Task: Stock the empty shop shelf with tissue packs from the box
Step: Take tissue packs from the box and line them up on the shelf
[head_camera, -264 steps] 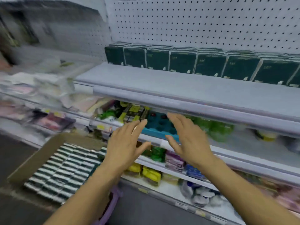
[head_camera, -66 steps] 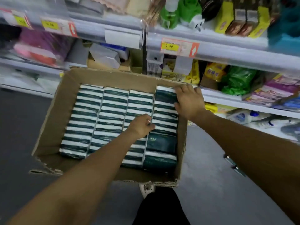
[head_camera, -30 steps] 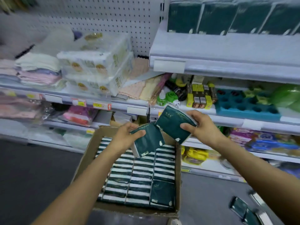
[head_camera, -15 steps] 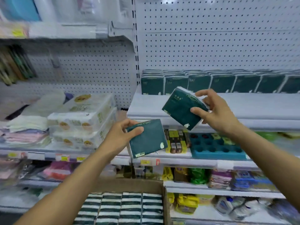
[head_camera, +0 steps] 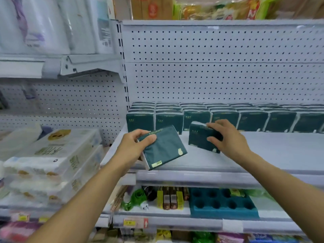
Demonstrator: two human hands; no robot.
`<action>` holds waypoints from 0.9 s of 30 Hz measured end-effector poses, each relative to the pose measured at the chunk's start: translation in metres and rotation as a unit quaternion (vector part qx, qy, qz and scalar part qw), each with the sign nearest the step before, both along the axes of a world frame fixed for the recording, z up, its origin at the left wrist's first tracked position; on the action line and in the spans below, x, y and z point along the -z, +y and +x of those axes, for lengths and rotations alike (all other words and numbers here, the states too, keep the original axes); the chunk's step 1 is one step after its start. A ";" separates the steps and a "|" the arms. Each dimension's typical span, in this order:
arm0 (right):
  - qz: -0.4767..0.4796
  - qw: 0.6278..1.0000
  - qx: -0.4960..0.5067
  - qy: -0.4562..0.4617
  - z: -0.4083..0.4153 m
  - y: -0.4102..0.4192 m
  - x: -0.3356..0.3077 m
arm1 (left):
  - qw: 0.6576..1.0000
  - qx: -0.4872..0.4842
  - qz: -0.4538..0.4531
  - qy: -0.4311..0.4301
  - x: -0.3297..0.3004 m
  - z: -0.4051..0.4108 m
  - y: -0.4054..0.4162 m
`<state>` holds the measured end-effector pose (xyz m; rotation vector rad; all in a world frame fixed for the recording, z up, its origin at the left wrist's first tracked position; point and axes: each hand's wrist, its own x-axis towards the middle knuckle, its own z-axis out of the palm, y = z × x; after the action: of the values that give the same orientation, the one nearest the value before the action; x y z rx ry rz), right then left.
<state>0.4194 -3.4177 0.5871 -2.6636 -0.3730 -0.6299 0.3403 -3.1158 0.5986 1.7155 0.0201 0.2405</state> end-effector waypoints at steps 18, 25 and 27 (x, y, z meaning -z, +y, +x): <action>-0.140 0.976 -0.046 -0.159 0.109 -0.004 0.022 | 0.999 0.008 -0.002 0.043 0.017 0.081 -0.039; -0.127 0.982 -0.067 -0.120 0.122 0.003 0.022 | 0.999 0.009 0.002 0.046 0.017 0.090 -0.040; -0.121 0.983 -0.062 -0.123 0.118 0.004 0.019 | 0.999 0.012 0.009 0.046 0.016 0.091 -0.042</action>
<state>0.5373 -3.4141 0.5686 -2.7650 -0.7220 -0.9305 0.4314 -3.1578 0.5829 1.7418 0.0656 0.1452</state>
